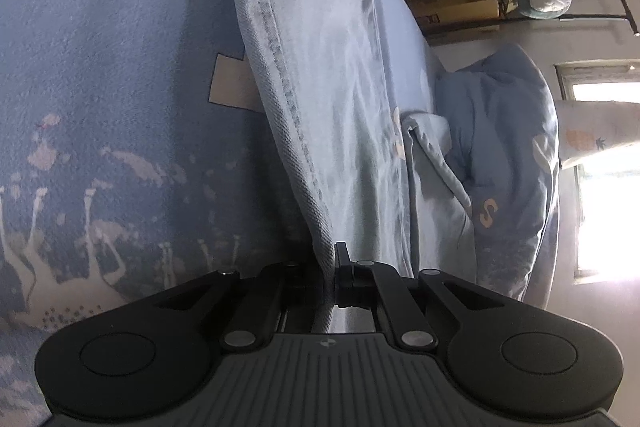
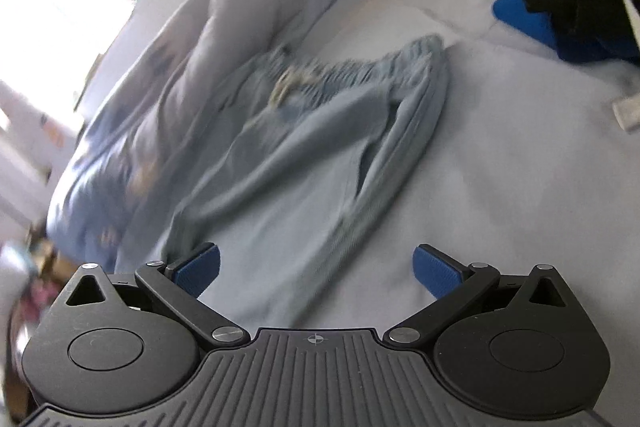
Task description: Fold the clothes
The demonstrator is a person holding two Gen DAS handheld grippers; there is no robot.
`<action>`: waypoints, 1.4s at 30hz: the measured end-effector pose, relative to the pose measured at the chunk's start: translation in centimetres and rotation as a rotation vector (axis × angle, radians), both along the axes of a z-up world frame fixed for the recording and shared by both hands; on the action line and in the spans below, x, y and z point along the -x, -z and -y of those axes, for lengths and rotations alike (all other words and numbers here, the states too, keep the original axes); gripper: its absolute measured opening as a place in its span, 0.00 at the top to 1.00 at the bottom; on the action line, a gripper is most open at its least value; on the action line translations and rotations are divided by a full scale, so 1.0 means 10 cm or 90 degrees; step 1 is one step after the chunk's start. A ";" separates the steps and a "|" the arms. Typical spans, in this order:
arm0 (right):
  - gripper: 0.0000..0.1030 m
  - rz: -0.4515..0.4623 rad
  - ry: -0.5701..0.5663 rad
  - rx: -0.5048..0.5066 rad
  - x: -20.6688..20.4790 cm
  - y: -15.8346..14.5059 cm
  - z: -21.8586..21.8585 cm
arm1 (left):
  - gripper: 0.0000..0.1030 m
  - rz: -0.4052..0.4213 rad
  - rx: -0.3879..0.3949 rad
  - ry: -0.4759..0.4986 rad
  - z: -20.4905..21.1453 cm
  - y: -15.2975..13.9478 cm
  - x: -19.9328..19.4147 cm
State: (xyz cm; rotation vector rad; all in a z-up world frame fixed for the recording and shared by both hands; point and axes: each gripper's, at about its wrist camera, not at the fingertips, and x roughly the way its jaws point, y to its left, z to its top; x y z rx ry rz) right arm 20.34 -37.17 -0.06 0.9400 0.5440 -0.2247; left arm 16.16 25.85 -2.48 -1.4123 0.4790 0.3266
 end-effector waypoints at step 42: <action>0.93 0.035 0.027 0.126 -0.09 -0.37 0.23 | 0.93 0.094 -0.004 0.016 -0.26 -0.09 0.24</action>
